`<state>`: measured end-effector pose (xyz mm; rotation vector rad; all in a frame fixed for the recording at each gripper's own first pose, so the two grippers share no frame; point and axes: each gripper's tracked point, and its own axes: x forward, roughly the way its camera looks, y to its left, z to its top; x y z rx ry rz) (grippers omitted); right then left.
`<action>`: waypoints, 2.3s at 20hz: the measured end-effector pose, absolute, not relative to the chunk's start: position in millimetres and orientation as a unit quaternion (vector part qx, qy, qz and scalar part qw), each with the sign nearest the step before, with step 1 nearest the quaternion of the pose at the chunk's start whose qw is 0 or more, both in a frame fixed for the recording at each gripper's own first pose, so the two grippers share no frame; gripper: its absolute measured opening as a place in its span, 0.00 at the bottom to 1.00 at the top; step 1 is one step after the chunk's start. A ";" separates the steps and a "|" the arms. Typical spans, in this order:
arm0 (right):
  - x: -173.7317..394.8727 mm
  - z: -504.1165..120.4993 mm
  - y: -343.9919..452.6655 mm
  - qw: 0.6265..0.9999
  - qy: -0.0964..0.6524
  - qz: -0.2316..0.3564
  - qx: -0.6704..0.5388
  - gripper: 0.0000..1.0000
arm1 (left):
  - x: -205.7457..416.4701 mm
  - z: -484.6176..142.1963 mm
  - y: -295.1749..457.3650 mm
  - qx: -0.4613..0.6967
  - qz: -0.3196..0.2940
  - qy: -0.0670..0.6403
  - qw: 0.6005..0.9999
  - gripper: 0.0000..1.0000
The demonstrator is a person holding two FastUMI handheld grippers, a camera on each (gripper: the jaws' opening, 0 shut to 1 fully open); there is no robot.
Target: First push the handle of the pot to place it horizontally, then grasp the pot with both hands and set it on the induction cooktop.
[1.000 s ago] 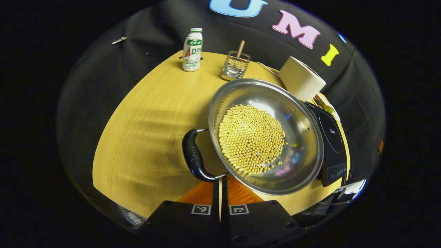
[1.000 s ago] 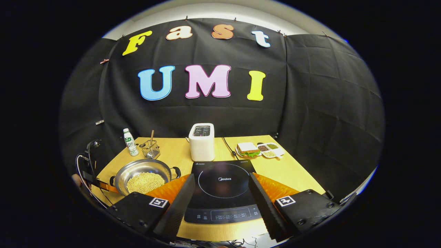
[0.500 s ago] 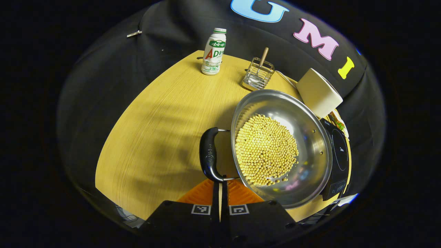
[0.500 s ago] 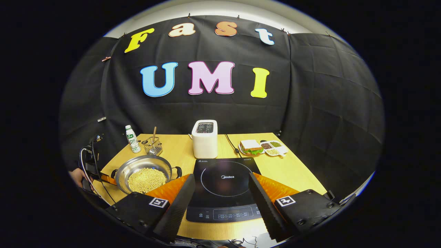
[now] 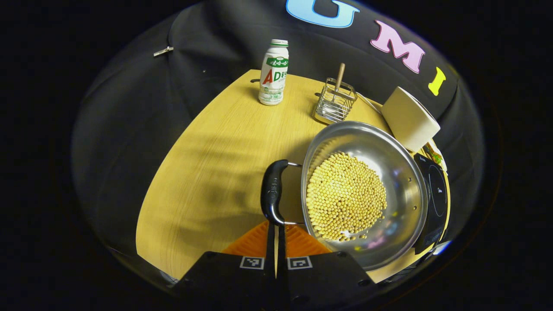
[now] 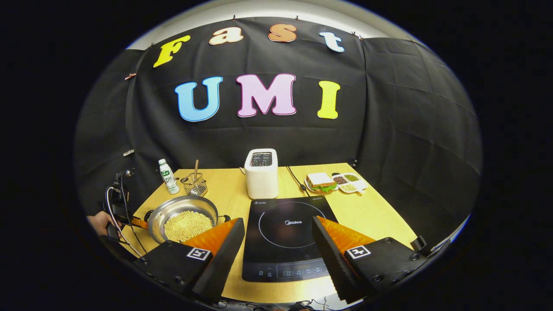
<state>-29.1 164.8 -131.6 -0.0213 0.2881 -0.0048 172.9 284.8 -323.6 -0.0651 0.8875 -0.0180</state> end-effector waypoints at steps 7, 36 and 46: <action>-13.8 -138.5 187.4 0.988 0.153 0.022 -0.001 0.98 | 156.5 -290.8 318.3 0.003 0.028 0.399 0.916 0.11; 112.2 -295.8 332.8 0.934 0.334 0.115 0.053 0.99 | 241.0 -291.8 282.5 -0.063 -0.054 0.349 0.933 0.96; 112.1 -328.6 343.6 0.922 0.364 0.118 0.058 0.96 | 245.5 -337.8 262.5 -0.082 -0.067 0.379 0.919 0.87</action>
